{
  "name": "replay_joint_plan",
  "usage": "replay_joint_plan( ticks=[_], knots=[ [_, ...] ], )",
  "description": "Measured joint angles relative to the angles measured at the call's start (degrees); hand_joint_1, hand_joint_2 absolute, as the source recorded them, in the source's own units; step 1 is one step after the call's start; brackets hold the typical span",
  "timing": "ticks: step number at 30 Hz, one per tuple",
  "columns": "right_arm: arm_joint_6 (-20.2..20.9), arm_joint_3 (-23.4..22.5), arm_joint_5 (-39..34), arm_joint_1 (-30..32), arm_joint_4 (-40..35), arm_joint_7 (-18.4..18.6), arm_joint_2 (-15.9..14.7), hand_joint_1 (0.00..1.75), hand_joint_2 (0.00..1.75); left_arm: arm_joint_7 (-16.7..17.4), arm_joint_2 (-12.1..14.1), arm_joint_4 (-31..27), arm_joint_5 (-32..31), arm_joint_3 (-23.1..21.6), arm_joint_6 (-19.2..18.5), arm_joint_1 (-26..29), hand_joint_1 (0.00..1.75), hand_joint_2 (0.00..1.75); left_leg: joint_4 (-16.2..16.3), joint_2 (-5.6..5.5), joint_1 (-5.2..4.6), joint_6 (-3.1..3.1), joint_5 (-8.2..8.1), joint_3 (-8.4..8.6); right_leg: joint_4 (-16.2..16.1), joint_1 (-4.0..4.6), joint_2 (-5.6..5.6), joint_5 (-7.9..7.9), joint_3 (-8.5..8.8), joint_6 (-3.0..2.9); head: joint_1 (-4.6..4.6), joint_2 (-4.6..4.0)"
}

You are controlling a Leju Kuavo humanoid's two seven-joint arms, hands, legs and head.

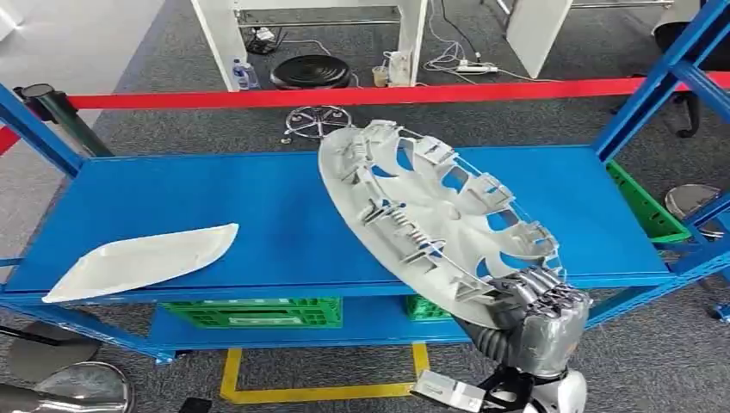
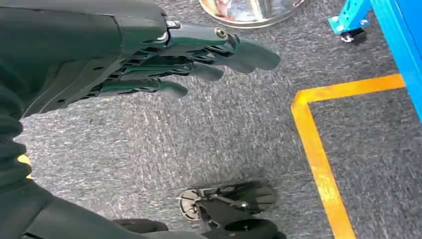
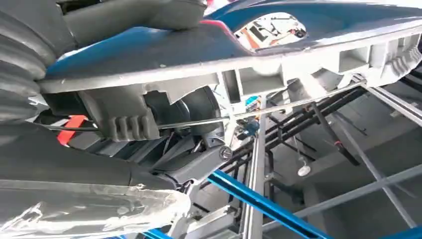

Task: Take the parts from the cabinet and place them on the table.

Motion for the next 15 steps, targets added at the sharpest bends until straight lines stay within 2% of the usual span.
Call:
replay_joint_plan(
  ticks=[1,2,3,4,6,7,8,9,10,11,12,13,14,15],
  knots=[
    [0.0,0.2,0.0,0.0,0.2,0.0,-0.1,1.75,1.75,0.1,0.0,0.0,-0.2,0.0,0.0,0.0,0.0,1.75,0.4,0.0,0.2,-0.5,-0.07,-0.17,-5.1,-0.35,-0.3,2.01,2.55,0.48,0.02,0.0],
    [0.0,0.3,0.0,-0.1,0.5,0.0,-0.1,1.75,1.75,0.1,0.1,0.0,-0.3,0.0,0.0,0.0,0.0,1.75,0.6,-0.04,0.0,-1.12,0.01,-0.48,-6.8,0.25,-0.42,0.63,3.8,0.62,0.11,0.0],
    [0.0,0.5,-0.3,0.0,0.7,-0.1,-0.2,1.75,1.75,-0.1,0.2,0.0,-0.3,0.0,-0.1,0.0,0.0,1.75,1.0,-0.08,-0.02,-1.47,0.19,-0.67,-6.5,0.3,0.03,1.78,3.68,-0.57,0.2,0.0],
    [0.0,0.7,-0.7,-0.1,1.2,0.0,-0.4,1.75,1.75,-0.4,0.2,0.0,-0.3,0.0,-0.3,0.0,0.0,1.75,1.2,-0.13,-0.03,-1.86,0.52,-0.79,-6.7,0.21,0.11,1.56,3.09,-0.83,0.13,0.0],
    [0.0,0.9,-1.1,0.0,1.8,0.0,-0.6,1.75,1.75,-0.5,0.2,0.0,-0.3,0.0,-0.4,0.0,0.0,1.75,1.0,-0.09,0.12,-2.49,1.1,-0.99,-6.4,0.4,0.35,1.84,2.62,-1.7,0.17,0.0],
    [0.0,0.9,-1.1,0.0,2.1,0.0,-0.7,1.75,1.75,-0.5,0.4,0.0,-0.3,0.0,-0.4,0.0,0.0,1.75,1.3,-0.28,0.32,-2.79,0.46,-1.34,-6.5,0.1,0.27,2.32,2.08,-2.5,0.11,0.0],
    [0.0,1.0,-1.1,0.0,2.3,0.0,-0.8,1.75,1.75,-0.5,0.4,0.0,-0.3,0.0,-0.4,0.0,0.0,1.75,2.6,-0.56,0.33,-3.16,-1.78,-1.89,-6.5,0.14,0.33,2.71,1.84,-3.14,-0.15,0.0],
    [0.0,1.2,-1.1,0.0,2.5,0.0,-0.9,1.75,1.75,-0.6,0.4,0.0,-0.3,0.0,-0.4,0.0,0.0,1.75,6.2,-0.85,0.39,-3.46,-5.21,-3.05,-6.5,0.16,0.32,3.24,1.15,-3.75,-0.15,0.0],
    [0.0,1.3,-1.1,0.0,2.7,0.0,-0.9,1.75,1.75,-0.6,0.4,0.0,-0.3,0.0,-0.4,0.0,0.0,1.75,10.8,-0.92,0.43,-3.65,-8.27,-4.4,-6.5,0.26,0.34,3.68,0.49,-3.95,-0.26,0.0],
    [0.0,1.3,-1.2,0.0,2.9,0.0,-0.9,1.75,1.75,-0.6,0.4,0.0,-0.3,0.0,-0.4,0.0,0.0,1.75,14.9,-0.92,0.45,-3.71,-10.4,-5.47,-6.5,0.37,0.36,4.11,-0.09,-4.07,-0.22,0.0],
    [0.0,1.3,-1.3,0.0,3.2,0.1,-1.0,1.75,1.75,-0.6,0.4,0.0,-0.3,0.0,-0.4,0.0,0.0,1.75,17.5,-0.93,0.45,-3.67,-11.26,-5.82,-6.5,0.49,0.36,4.52,-0.64,-4.09,-0.2,0.0],
    [0.0,1.4,-1.3,0.0,3.6,0.5,-1.1,1.75,1.75,-0.6,0.4,0.0,-0.3,0.0,-0.4,0.0,0.0,1.75,17.7,-0.96,0.43,-3.51,-10.78,-5.09,-6.4,0.63,0.38,4.91,-1.13,-4.12,-0.22,0.0],
    [0.0,1.7,-1.4,0.0,3.9,1.6,-1.4,1.75,1.75,-0.6,0.4,0.0,-0.3,0.0,-0.2,0.0,0.0,1.75,15.7,-1.01,0.4,-3.2,-9.27,-3.25,-6.5,0.79,0.43,5.32,-1.63,-4.11,-0.24,0.0],
    [0.0,2.2,-1.6,0.0,4.2,2.8,-1.7,1.75,1.75,-0.6,0.4,0.0,-0.3,0.0,-0.2,0.0,0.0,1.75,11.5,-1.1,0.33,-2.7,-7.27,-0.29,-6.5,0.99,0.57,5.69,-2.0,-4.08,-0.22,0.0]
  ],
)
